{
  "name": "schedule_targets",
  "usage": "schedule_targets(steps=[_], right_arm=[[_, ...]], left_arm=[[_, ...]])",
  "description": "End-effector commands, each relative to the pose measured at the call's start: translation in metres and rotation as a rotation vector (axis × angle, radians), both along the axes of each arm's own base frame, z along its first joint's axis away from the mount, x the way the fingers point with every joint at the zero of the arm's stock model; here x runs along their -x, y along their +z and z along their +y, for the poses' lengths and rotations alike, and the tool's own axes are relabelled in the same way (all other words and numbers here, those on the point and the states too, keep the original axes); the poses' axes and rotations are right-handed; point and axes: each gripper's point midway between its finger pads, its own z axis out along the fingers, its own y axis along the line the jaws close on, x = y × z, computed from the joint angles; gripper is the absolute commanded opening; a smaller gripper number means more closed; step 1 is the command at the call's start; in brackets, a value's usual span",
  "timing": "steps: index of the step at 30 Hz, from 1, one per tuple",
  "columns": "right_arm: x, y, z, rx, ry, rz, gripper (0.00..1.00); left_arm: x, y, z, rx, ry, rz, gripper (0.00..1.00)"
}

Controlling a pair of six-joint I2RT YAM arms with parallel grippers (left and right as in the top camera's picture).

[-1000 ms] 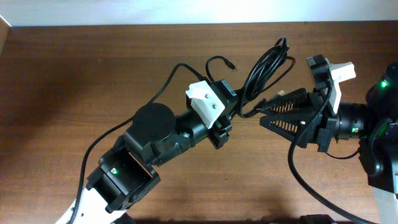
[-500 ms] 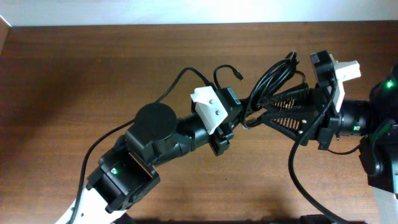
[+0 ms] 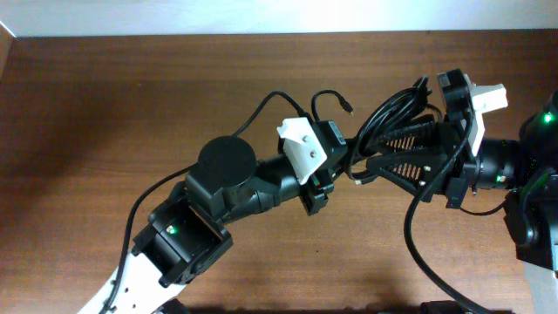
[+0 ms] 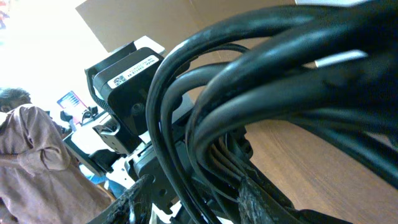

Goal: Untangle cables

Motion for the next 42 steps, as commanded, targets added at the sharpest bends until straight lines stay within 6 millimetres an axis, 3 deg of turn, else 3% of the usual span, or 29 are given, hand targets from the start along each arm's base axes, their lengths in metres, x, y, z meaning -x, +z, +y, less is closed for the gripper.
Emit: schedule_targets(steps=[1,6,14,21,35,42], right_arm=[[0.010,0.002,0.003,-0.007,0.040,-0.010,0.43],[0.006,0.000,0.003,-0.005,0.033,-0.001,0.43],[0.009,0.001,0.003,-0.009,0.050,0.001,0.43],[0.008,0.001,0.003,-0.008,0.045,-0.001,0.43],[0.007,-0.001,0.003,-0.006,0.038,0.011,0.43],[0.013,0.001,0.003,-0.015,0.076,0.015,0.43]], left_arm=[[0.006,0.008,-0.008,0.022,-0.046,-0.012,0.00],[0.017,0.008,-0.016,0.023,-0.080,-0.013,0.00],[0.010,-0.002,-0.026,0.009,-0.089,0.004,0.00],[0.023,0.002,-0.038,0.031,-0.158,-0.007,0.00],[0.031,0.008,-0.041,0.053,-0.197,-0.028,0.00],[0.020,0.006,-0.039,0.044,-0.136,-0.023,0.00]])
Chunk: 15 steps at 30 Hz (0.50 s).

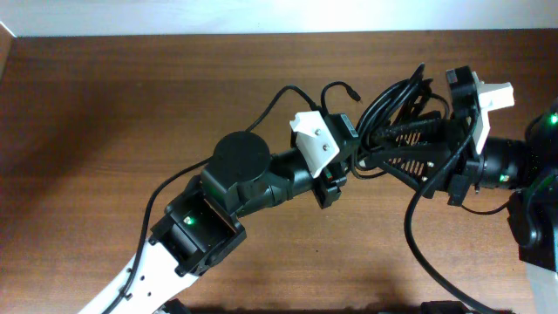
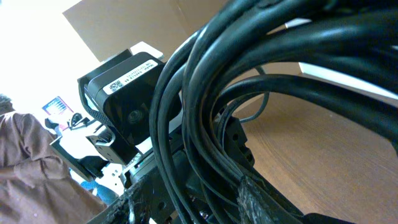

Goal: Untangle cables

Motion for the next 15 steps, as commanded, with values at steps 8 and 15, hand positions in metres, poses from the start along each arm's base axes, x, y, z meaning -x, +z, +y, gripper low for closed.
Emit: schedule_targets(steps=[8,15], right_arm=[[0.026,0.002,0.013,-0.023,0.155,0.021,0.43],[0.040,0.003,0.025,-0.023,0.226,0.015,0.43]], left_arm=[[0.018,-0.004,-0.024,-0.007,-0.101,0.000,0.00],[0.010,-0.018,-0.025,-0.047,-0.068,0.032,0.00]])
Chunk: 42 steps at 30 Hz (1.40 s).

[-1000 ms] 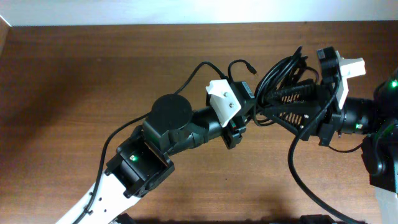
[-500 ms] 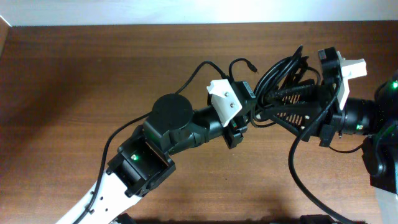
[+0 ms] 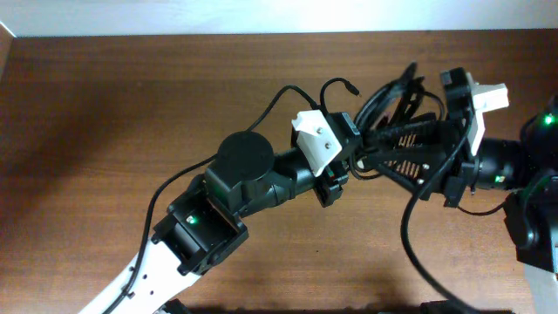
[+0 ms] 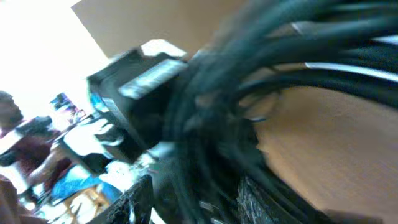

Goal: Untangle cables

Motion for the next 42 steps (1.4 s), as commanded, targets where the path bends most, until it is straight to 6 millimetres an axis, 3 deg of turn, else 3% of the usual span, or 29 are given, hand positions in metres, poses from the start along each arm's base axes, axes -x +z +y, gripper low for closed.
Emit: schedule_targets(steps=[1,12,18,22,27,36,42], right_arm=[[0.033,0.003,0.016,-0.023,0.185,0.016,0.43],[0.065,0.022,0.011,-0.032,0.189,-0.127,0.43],[0.068,0.024,0.010,-0.034,0.188,-0.139,0.43],[0.065,0.024,0.010,-0.031,0.170,-0.139,0.43],[0.065,0.025,0.010,-0.032,0.171,-0.142,0.43],[0.063,0.025,0.010,-0.031,0.161,-0.146,0.43],[0.061,0.029,0.010,-0.034,0.151,-0.175,0.43]], left_arm=[[0.015,-0.010,-0.024,-0.024,-0.092,0.014,0.00],[-0.001,-0.022,-0.015,-0.068,0.017,0.036,0.00],[-0.011,-0.038,-0.005,-0.149,0.090,0.037,0.00],[-0.007,-0.038,0.001,-0.171,0.094,0.019,0.00],[-0.002,-0.031,0.017,-0.207,0.121,-0.043,0.00],[-0.009,-0.012,0.069,-0.222,0.347,-0.077,0.00],[0.002,-0.026,0.080,-0.317,0.322,-0.091,0.00]])
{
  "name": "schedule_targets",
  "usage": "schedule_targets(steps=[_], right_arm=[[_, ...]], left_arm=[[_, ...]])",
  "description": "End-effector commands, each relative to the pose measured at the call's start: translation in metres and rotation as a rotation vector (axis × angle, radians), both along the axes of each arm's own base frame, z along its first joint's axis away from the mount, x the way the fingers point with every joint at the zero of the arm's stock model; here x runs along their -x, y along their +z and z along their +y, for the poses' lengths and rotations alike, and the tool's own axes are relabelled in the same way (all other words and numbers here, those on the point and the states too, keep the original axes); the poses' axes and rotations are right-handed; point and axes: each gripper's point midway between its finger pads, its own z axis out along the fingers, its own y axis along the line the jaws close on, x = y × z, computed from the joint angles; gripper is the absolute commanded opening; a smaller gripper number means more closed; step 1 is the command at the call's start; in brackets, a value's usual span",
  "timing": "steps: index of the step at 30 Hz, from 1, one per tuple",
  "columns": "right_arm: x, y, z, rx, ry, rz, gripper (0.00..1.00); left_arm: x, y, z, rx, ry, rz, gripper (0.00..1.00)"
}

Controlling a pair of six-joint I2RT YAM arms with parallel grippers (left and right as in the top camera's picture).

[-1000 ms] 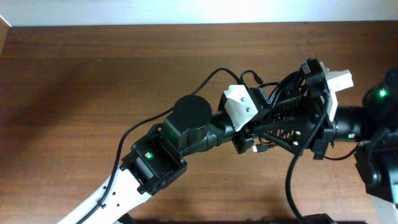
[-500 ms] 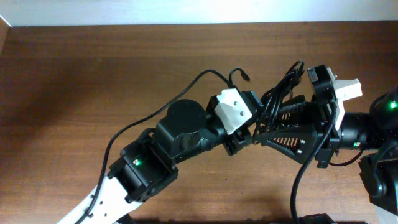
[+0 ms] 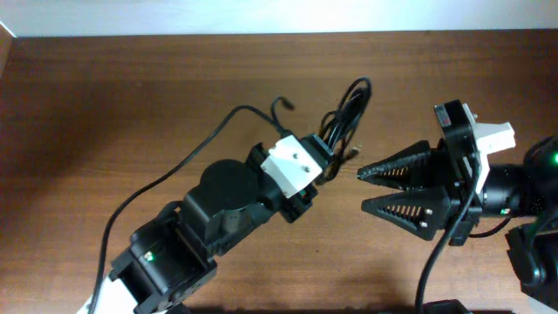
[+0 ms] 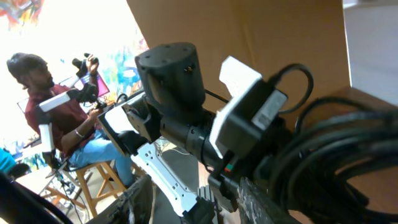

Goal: Untangle cables

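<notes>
A bundle of looped black cables (image 3: 350,112) stands up from my left gripper (image 3: 334,155), which is shut on its lower end just past the white wrist camera (image 3: 291,166). In the right wrist view the same cable bundle (image 4: 339,158) fills the right side, in front of the left arm. My right gripper (image 3: 361,188) is open, its two fingers spread wide and pointing left. Nothing lies between them, and they sit a short way right of the bundle without touching it. Only the right gripper's own fingers (image 4: 140,198) show along the bottom edge of the right wrist view.
A thin black cable (image 3: 179,170) arcs from the left arm's base up past the wrist. Both arms work over a brown wooden table (image 3: 105,96), whose back edge meets a white wall. People and stools show in the background of the right wrist view.
The right gripper had the bundle between its fingers; now it is open, empty and drawn back right. The left gripper has moved down and left, taking the bundle with it.
At first both grippers met at the cable bundle, with cables filling the right wrist view. The left gripper then sat slightly farther right at the same bundle. The view later blurred as things moved. Now the bundle is with the left gripper alone and the right one stands open.
</notes>
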Motion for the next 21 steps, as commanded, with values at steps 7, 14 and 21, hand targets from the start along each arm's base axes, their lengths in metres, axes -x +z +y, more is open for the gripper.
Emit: schedule_targets(steps=[7,14,21], right_arm=[[-0.013,0.003,0.002,-0.003,-0.039,0.013,0.43],[-0.054,-0.030,0.007,0.040,-0.080,0.223,0.44],[-0.054,-0.033,0.008,0.039,-0.045,0.217,0.52]], left_arm=[[0.013,0.009,-0.001,0.004,-0.069,-0.039,0.00],[0.016,0.032,-0.010,0.082,-0.115,-0.098,0.00],[0.009,0.025,-0.022,0.076,-0.130,-0.088,0.00]])
